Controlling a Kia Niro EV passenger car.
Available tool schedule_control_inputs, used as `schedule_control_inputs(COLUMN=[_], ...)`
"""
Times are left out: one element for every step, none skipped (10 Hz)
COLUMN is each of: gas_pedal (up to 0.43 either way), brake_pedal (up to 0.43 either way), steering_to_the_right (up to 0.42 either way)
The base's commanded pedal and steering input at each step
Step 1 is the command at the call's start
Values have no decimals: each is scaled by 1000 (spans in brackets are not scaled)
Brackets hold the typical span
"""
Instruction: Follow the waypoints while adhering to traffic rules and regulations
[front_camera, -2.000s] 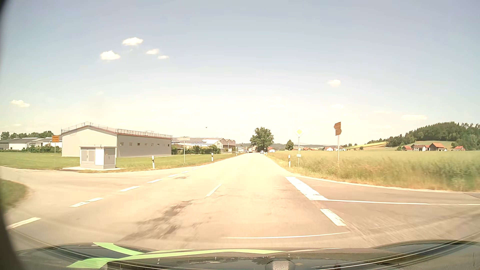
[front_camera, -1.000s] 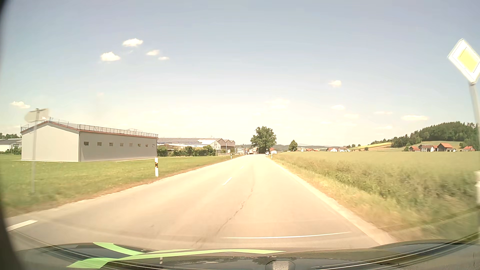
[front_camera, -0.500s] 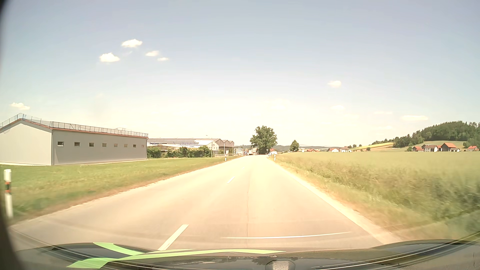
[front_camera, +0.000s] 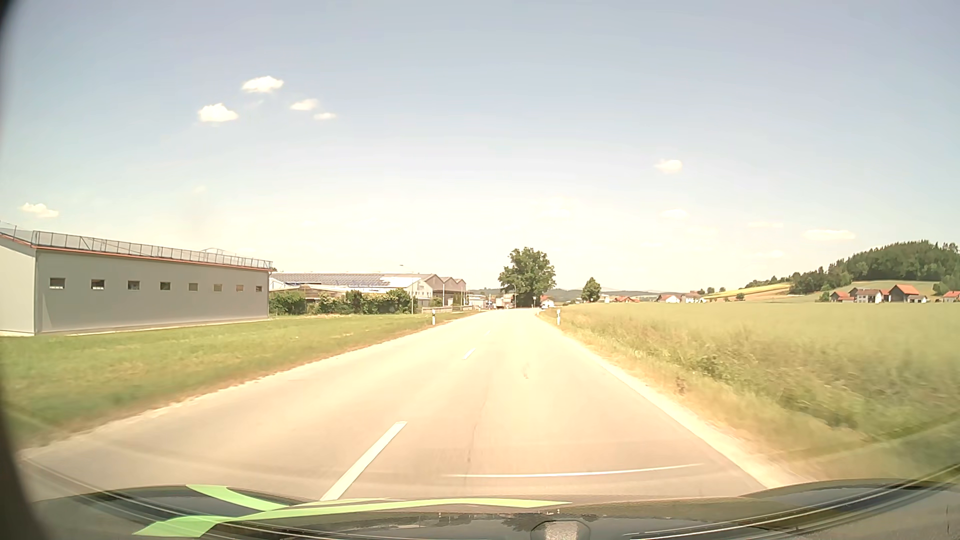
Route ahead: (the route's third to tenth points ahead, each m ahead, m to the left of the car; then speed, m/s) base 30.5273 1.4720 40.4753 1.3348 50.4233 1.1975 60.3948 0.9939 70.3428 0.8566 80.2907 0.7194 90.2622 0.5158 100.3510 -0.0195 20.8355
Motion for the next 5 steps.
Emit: schedule_control_inputs(gas_pedal=[197,189,189,189,189], brake_pedal=[0,0,0,0,0], steering_to_the_right=[1,1,1,1,1])
